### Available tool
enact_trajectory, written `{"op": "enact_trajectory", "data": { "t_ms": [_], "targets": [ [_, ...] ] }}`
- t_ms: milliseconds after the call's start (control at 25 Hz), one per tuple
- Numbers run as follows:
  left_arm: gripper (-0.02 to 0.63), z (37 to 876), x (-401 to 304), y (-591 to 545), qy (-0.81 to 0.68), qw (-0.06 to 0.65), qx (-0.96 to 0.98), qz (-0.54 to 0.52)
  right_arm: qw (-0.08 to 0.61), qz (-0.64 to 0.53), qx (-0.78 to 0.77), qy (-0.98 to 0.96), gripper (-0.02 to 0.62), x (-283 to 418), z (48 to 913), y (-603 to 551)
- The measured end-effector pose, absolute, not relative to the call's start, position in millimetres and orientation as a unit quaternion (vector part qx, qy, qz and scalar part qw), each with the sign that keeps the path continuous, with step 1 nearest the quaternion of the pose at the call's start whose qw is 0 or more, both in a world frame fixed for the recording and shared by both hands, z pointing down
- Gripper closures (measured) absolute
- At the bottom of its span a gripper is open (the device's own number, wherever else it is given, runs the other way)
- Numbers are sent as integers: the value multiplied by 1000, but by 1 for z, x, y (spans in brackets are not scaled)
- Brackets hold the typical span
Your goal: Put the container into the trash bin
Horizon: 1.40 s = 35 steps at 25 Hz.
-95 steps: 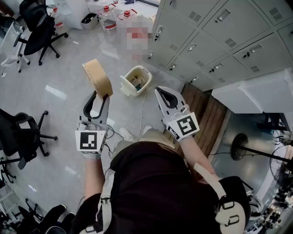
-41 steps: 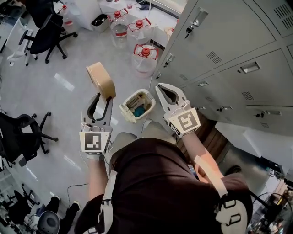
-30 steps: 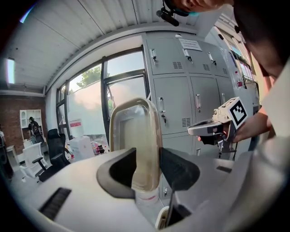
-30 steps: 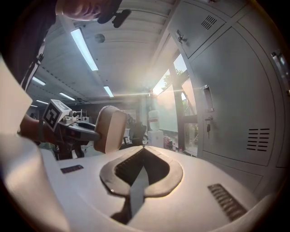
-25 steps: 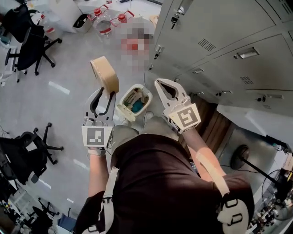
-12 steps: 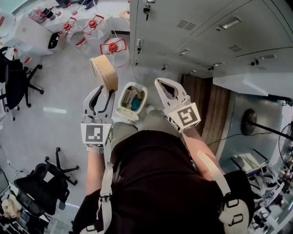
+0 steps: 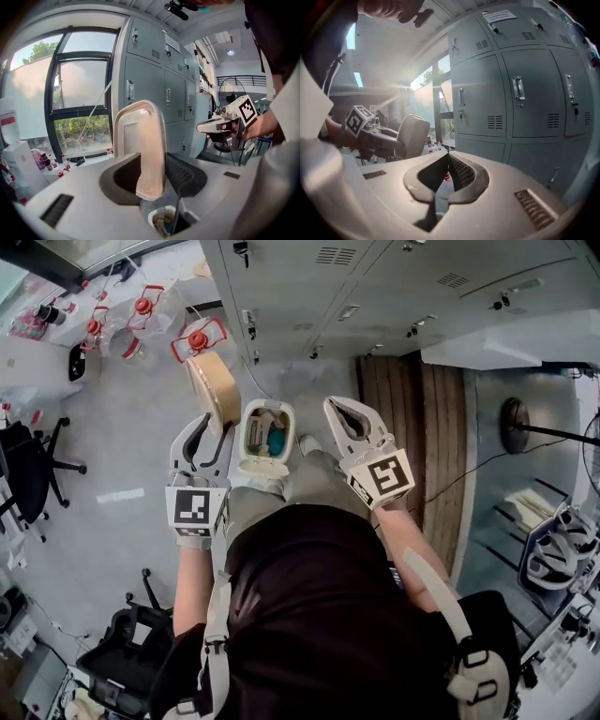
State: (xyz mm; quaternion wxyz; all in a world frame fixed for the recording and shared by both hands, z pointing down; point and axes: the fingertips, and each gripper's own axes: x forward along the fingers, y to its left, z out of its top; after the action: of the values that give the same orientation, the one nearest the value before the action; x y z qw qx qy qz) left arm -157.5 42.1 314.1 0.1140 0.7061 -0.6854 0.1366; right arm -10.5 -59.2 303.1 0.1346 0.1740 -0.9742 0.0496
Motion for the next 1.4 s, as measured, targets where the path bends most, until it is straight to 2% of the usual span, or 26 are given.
{"op": "enact_trajectory", "data": {
  "t_ms": [640, 1400],
  "targets": [
    [443, 414, -128, 22, -592, 196, 762, 175, 157, 100, 271, -945, 580, 37, 355, -57],
    [443, 570, -93, 31, -524, 319, 748, 253, 197, 151, 268, -931, 580, 74, 431, -71]
  ]
}}
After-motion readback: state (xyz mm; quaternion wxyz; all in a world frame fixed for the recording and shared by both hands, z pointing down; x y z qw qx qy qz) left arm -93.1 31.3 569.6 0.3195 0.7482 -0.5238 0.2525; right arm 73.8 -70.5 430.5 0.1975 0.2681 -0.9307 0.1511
